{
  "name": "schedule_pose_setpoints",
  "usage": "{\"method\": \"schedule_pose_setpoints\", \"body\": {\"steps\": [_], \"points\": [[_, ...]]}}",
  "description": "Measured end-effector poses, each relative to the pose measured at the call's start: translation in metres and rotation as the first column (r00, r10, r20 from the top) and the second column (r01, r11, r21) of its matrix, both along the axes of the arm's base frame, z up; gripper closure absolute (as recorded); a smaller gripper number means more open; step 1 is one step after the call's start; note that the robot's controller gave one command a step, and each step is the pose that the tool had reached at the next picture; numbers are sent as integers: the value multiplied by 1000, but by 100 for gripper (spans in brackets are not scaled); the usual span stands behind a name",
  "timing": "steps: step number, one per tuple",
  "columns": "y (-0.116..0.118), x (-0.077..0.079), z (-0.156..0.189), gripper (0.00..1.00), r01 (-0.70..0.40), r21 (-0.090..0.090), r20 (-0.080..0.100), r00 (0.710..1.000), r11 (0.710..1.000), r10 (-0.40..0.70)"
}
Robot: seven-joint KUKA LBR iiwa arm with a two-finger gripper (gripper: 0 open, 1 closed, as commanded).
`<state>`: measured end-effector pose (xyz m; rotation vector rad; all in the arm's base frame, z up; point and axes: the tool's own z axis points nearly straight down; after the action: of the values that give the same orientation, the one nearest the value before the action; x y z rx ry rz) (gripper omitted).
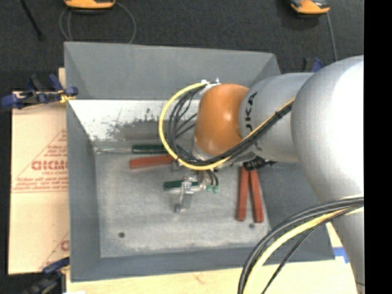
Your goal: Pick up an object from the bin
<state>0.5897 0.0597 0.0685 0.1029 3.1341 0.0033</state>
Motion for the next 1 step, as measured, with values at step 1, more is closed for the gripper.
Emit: {"method": "schedule_pose_setpoints", "body": {"steps": [1], "points": [[0, 1, 1, 0, 5, 0, 1, 1000, 1000, -5]]}}
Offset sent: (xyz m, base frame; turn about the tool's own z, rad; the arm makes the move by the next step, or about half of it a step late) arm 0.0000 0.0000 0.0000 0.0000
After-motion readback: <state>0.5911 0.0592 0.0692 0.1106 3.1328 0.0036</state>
